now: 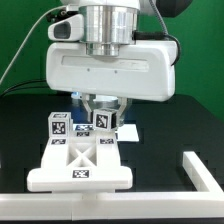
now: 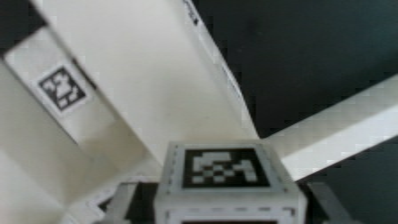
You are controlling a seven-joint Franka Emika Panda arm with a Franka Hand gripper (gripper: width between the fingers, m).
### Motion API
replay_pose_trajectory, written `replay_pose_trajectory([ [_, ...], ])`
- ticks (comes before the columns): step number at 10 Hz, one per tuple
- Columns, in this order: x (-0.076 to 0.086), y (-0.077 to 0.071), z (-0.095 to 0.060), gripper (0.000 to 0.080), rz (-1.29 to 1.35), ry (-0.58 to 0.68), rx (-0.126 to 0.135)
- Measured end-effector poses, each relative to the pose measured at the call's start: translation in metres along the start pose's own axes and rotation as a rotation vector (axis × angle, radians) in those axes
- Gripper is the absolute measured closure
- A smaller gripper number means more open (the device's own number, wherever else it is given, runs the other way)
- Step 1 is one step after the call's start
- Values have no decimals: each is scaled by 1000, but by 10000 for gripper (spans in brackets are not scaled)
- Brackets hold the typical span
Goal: Assemble chair
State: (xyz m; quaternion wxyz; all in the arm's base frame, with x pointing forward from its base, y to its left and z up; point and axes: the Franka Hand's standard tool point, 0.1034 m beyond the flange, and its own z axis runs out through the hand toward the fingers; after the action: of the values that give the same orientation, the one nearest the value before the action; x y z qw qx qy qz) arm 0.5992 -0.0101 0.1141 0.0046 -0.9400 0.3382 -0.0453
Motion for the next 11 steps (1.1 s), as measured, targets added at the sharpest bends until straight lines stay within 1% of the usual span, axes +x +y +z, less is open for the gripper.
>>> replay_pose_trajectory([
  [1, -1, -1, 0, 534, 104, -16, 8],
  [3, -1, -2, 0, 525, 57, -14, 9],
  [4, -1, -2, 0, 351, 21, -12, 6],
  [5, -2, -2, 0, 200, -140, -10, 0],
  [6, -1, -3, 0, 165, -313, -9, 1],
  [8, -4, -2, -3, 153, -661, -36, -11],
  [10, -2, 0, -2, 151, -776, -31, -15],
  [11, -2, -1, -3, 151, -895, -29, -26],
])
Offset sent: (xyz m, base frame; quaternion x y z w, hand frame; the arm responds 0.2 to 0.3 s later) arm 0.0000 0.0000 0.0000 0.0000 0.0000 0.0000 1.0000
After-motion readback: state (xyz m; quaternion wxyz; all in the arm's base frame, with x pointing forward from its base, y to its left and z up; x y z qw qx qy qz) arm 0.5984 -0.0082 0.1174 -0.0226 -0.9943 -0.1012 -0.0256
